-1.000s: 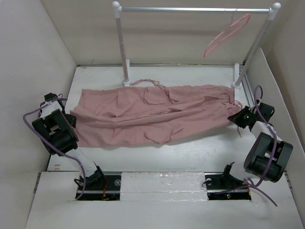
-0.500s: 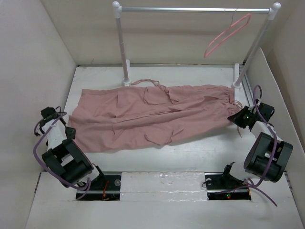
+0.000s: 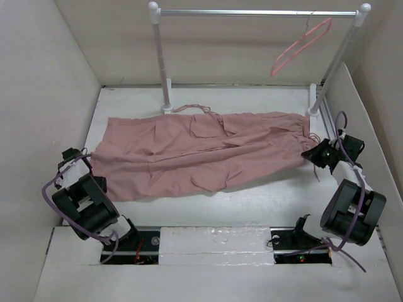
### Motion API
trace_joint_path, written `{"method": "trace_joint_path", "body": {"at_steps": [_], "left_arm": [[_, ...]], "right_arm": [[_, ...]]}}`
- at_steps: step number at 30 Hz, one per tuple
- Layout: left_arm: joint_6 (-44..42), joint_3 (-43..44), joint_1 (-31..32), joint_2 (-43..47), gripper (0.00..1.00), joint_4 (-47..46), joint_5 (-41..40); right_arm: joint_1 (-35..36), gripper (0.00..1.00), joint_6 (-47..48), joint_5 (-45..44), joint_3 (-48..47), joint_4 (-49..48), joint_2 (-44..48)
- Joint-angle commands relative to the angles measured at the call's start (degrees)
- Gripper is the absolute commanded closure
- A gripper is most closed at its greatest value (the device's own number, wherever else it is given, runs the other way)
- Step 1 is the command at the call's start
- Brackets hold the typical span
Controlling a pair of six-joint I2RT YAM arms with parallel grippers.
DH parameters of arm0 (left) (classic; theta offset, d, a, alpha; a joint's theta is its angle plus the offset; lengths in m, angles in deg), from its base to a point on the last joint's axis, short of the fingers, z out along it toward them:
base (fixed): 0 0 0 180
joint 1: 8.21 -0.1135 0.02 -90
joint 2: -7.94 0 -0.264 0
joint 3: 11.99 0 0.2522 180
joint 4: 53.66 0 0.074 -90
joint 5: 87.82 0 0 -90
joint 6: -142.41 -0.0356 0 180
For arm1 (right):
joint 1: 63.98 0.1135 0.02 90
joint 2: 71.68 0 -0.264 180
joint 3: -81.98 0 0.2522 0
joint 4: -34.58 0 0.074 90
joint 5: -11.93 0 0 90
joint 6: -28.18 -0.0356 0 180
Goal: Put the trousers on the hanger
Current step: Fold the trousers at the center of the board.
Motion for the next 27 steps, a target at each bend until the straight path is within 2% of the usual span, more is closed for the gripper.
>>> {"method": "trace_joint_path", "body": {"at_steps": [1,2,5,7,8,11,15,18,20,24,27], "left_arm": [[0.9,0.8,-0.1,-2.4,0.60,-0.6,-2.7],[1.0,0.8,-0.1,-2.9,0.61,-0.6,-2.7],[1.1,0.8,-0.1,-4.3,0.77,-1.3,-3.4],[0.9,0.8,-0.1,-5.3,0.97,-1.6,-4.1],[0.8,0.9,-0.1,-5.8,1.00,-1.5,-4.2],[-0.9,3.1,-0.1,-4.7,1.00,-1.2,-4.4],[-4.4,9.9,-0.1,7.0,1.00,-0.1,-1.2],[-3.0,14.7,2.5,11.4,1.00,2.3,-1.9],[-2.7,17.4,2.5,11.4,1.00,2.9,0.4],[-2.2,23.8,2.5,9.7,1.00,4.8,-0.5],[-0.7,26.0,2.5,8.5,1.00,2.6,3.9]], "right_arm": [[-1.0,0.96,1.4,0.9,-0.6,-0.7,2.2],[-1.0,0.96,1.4,0.8,-0.7,-0.4,2.4],[-1.0,0.96,1.9,0.3,-1.1,0.4,2.4],[-1.5,0.96,2.1,-0.2,-1.6,1.2,2.4],[-1.5,0.96,2.5,-0.4,-2.3,1.8,2.4],[-1.5,0.97,4.8,-1.7,-3.0,4.4,2.7],[-1.5,1.00,7.9,-3.6,-3.8,12.6,6.6],[1.1,1.00,7.8,-6.8,-4.3,20.0,11.7],[1.9,1.00,9.5,-11.1,-9.1,24.4,11.3],[2.5,1.00,13.0,-15.5,-15.3,29.1,9.7],[3.0,1.00,13.1,-16.2,-17.8,26.5,8.8]]}}
